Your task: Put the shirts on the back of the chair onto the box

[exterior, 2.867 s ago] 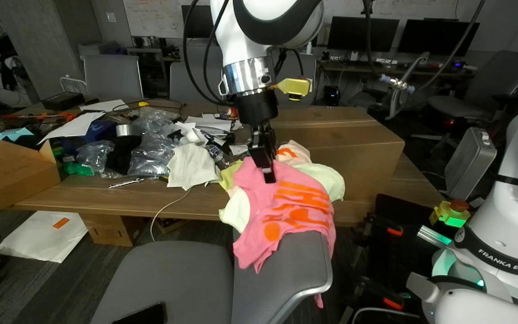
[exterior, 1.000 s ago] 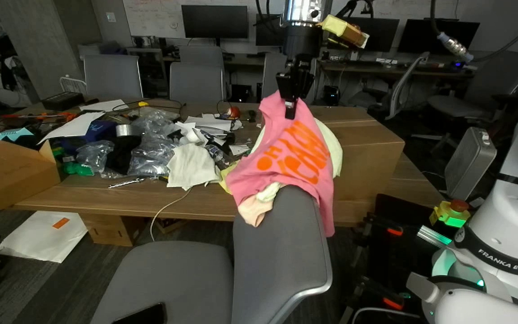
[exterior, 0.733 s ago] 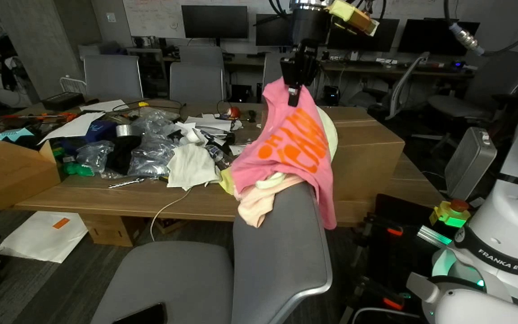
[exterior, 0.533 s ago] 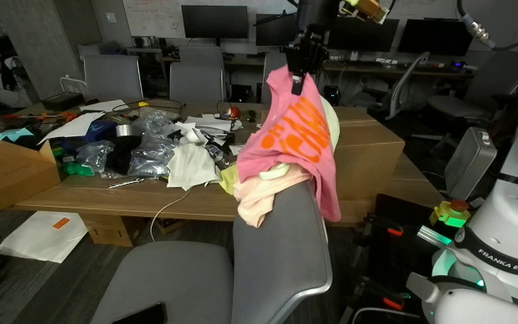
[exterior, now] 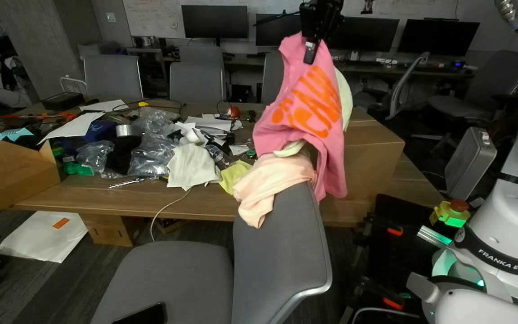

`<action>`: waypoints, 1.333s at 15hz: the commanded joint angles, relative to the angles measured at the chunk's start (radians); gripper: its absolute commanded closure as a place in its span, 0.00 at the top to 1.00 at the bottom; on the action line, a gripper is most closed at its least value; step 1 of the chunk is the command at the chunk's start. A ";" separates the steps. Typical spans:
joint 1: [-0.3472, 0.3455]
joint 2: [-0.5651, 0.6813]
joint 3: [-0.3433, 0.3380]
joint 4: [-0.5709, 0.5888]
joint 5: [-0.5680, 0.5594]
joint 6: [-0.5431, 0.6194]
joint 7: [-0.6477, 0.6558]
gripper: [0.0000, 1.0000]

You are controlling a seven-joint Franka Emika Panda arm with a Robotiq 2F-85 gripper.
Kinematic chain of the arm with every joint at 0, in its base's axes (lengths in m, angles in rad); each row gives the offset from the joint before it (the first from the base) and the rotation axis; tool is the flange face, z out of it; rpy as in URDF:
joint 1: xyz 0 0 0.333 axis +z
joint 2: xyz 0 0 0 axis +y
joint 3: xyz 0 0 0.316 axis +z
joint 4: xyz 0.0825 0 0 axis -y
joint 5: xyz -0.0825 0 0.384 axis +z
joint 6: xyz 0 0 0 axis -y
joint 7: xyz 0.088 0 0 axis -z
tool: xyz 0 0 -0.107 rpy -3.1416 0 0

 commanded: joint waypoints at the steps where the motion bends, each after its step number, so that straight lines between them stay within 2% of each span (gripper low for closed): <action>1: -0.024 -0.014 -0.004 0.066 -0.025 -0.058 0.025 0.02; 6: -0.041 0.026 -0.029 0.138 -0.034 -0.096 -0.005 0.02; 10: -0.064 0.094 -0.058 0.216 -0.101 -0.115 -0.029 0.02; 15: -0.114 0.248 -0.120 0.404 -0.233 -0.210 -0.069 0.02; 20: -0.153 0.417 -0.198 0.617 -0.243 -0.279 -0.114 0.02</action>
